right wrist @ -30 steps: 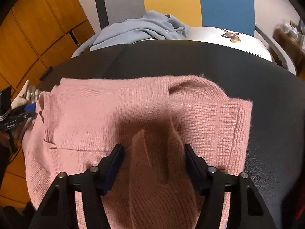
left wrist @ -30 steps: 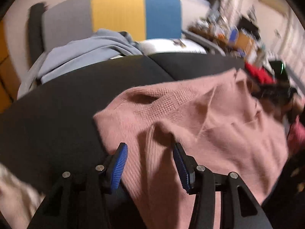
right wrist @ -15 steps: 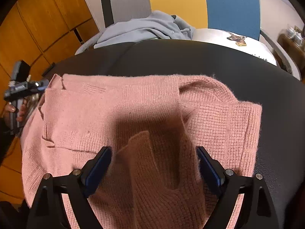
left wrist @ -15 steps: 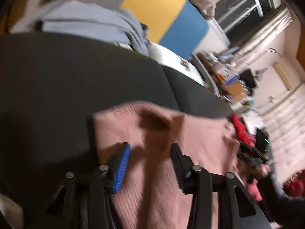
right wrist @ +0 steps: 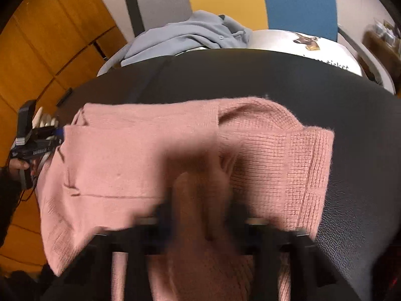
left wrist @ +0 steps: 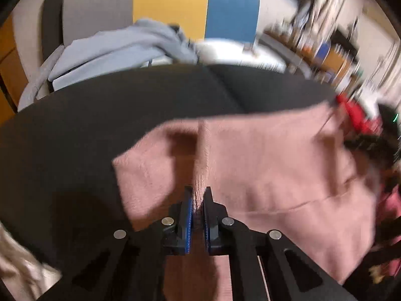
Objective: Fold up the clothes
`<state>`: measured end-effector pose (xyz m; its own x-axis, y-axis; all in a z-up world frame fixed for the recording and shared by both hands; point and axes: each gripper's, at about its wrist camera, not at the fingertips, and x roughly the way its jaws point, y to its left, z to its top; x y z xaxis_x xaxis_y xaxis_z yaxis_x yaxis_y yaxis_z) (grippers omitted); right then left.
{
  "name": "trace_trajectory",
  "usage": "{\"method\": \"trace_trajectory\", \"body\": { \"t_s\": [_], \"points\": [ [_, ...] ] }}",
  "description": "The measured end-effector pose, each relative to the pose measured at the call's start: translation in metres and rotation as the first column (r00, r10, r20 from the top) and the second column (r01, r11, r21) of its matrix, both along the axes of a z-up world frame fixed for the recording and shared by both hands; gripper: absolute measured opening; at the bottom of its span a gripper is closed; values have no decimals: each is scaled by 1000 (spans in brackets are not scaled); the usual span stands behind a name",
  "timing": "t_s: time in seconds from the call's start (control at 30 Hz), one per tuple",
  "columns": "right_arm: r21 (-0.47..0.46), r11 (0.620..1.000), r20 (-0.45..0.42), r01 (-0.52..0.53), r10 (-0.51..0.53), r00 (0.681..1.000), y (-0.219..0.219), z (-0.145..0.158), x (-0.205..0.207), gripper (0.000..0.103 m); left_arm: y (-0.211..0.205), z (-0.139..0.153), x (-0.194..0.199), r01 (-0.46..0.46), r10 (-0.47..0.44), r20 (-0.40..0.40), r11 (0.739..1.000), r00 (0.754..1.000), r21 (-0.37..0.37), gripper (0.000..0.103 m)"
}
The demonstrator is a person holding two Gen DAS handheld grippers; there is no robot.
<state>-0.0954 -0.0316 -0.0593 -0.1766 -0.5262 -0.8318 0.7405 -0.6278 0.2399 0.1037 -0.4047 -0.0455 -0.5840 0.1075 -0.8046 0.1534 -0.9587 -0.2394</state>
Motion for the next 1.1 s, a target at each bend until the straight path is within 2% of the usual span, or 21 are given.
{"method": "trace_trajectory", "body": {
  "t_s": [0.1,0.17,0.23,0.3,0.37,0.47,0.53,0.67,0.77,0.8,0.83,0.87,0.97,1.1],
  "points": [
    [-4,1000,-46,-6,6,999,1,14,11,14,-16,21,15,-14,30,-114,991,993,133,4],
    [-20,1000,-75,-8,6,997,2,28,16,14,-31,39,30,-21,71,-210,974,975,228,4],
    [-37,999,-108,-12,8,994,3,44,21,14,-44,52,42,-37,118,-278,959,953,281,4],
    [-56,998,-138,-15,7,990,5,57,23,14,-59,60,48,-66,169,-317,948,933,311,3],
    [-62,998,-168,-2,-9,986,7,67,23,14,-74,58,55,-100,230,-336,927,913,362,3],
    [-62,996,-182,59,-69,981,18,65,14,14,-83,37,52,-176,298,-287,907,911,381,0],
    [-64,994,-169,87,-96,981,21,56,9,14,-90,15,44,-241,333,-215,899,918,365,0],
    [-66,988,-142,142,-151,978,26,40,-2,14,-92,-20,30,-294,350,-125,897,928,329,0],
    [-67,981,-122,184,-191,974,30,27,-11,14,-89,-20,38,-262,334,-152,894,930,363,3],
    [-67,978,-115,197,-204,972,31,23,-13,14,-88,-17,39,-240,315,-165,901,935,362,7],
    [-67,975,-109,211,-218,970,33,19,-16,14,-86,-13,38,-222,295,-174,912,940,346,18],
    [-67,974,-104,218,-225,969,33,17,-18,14,-83,-10,35,-202,271,-182,923,945,326,24],
    [-67,976,-104,207,-213,972,32,17,-19,14,-75,-3,25,-141,185,-152,955,971,262,31],
    [-71,975,-66,212,-217,974,31,6,-20,16,-60,-5,6,-78,100,-97,976,990,205,36]
  ]
}}
